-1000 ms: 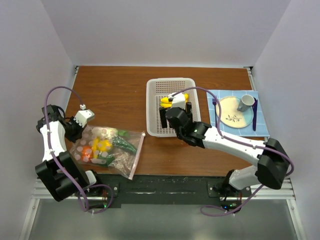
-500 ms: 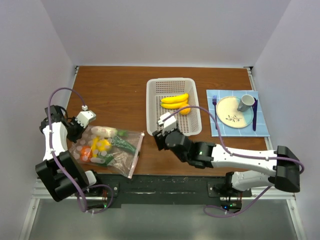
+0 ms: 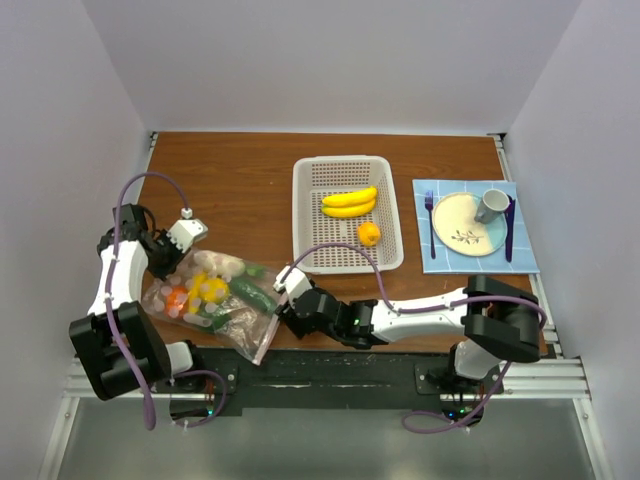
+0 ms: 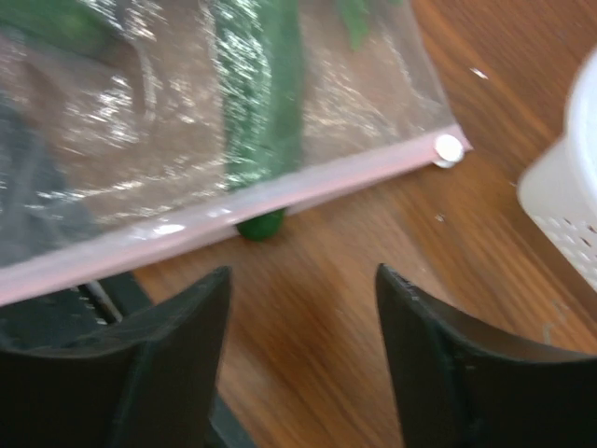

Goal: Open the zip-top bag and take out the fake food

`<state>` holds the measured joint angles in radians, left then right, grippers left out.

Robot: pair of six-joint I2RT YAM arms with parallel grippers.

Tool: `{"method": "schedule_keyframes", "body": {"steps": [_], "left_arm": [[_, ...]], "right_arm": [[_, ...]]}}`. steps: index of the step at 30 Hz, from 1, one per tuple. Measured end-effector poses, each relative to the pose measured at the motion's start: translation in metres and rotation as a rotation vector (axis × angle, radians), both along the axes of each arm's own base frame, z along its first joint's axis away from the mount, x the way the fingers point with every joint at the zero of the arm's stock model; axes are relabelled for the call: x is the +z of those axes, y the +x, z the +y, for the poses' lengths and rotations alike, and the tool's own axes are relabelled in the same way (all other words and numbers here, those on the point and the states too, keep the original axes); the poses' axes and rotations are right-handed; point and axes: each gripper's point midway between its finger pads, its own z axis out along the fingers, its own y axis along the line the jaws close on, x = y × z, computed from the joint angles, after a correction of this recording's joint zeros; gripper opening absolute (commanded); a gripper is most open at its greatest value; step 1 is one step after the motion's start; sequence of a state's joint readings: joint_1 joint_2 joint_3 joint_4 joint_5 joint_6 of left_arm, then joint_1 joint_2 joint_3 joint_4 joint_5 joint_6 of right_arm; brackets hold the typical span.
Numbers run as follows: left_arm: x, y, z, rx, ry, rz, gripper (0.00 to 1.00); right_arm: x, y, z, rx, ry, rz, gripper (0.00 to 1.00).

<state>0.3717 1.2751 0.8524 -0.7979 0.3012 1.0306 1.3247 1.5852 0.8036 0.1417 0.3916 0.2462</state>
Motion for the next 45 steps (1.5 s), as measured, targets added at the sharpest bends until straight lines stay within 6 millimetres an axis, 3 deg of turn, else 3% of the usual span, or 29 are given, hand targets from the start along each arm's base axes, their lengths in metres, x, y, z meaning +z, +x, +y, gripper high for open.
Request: {"method": "schedule_keyframes", "body": {"steps": [5, 15, 19, 26, 32, 35, 37, 38, 39, 42, 45], "left_arm": [[-0.003, 0.001, 0.001, 0.003, 0.002, 0.002, 0.00], [-0.010, -0.004, 0.002, 0.007, 0.013, 0.018, 0.00], [-0.010, -0.004, 0.002, 0.007, 0.014, 0.018, 0.00], [-0.013, -0.004, 0.001, 0.004, 0.010, 0.030, 0.00], [-0.015, -0.005, -0.001, -0.005, 0.006, 0.040, 0.00], [-0.017, -0.005, -0.002, -0.009, 0.004, 0.047, 0.00], [-0.017, -0.005, -0.003, -0.012, 0.002, 0.050, 0.00], [-0.017, -0.005, -0.003, -0.013, 0.002, 0.050, 0.00], [-0.017, -0.005, -0.004, -0.015, 0.002, 0.049, 0.00], [-0.017, -0.003, -0.002, -0.010, 0.012, 0.044, 0.00], [-0.018, 0.000, 0.003, 0.011, 0.028, 0.039, 0.00]], "right_arm": [[0.000, -0.011, 0.018, 0.067, 0.052, 0.034, 0.70], [-0.046, -0.022, 0.029, 0.128, -0.022, 0.108, 0.70], [-0.042, -0.021, 0.034, 0.129, -0.008, 0.104, 0.76], [-0.021, -0.013, 0.057, 0.130, 0.044, 0.070, 0.79], [-0.030, -0.010, 0.067, 0.135, 0.029, 0.065, 0.78], [-0.040, -0.009, 0.070, 0.132, 0.009, 0.069, 0.71], [-0.048, -0.008, 0.069, 0.129, -0.007, 0.067, 0.58], [-0.048, -0.005, 0.070, 0.121, -0.006, 0.058, 0.50], [-0.047, -0.005, 0.071, 0.119, -0.002, 0.057, 0.34], [-0.047, -0.004, 0.068, 0.095, 0.003, 0.055, 0.09], [-0.043, -0.009, 0.052, 0.069, 0.000, 0.051, 0.09]]}}
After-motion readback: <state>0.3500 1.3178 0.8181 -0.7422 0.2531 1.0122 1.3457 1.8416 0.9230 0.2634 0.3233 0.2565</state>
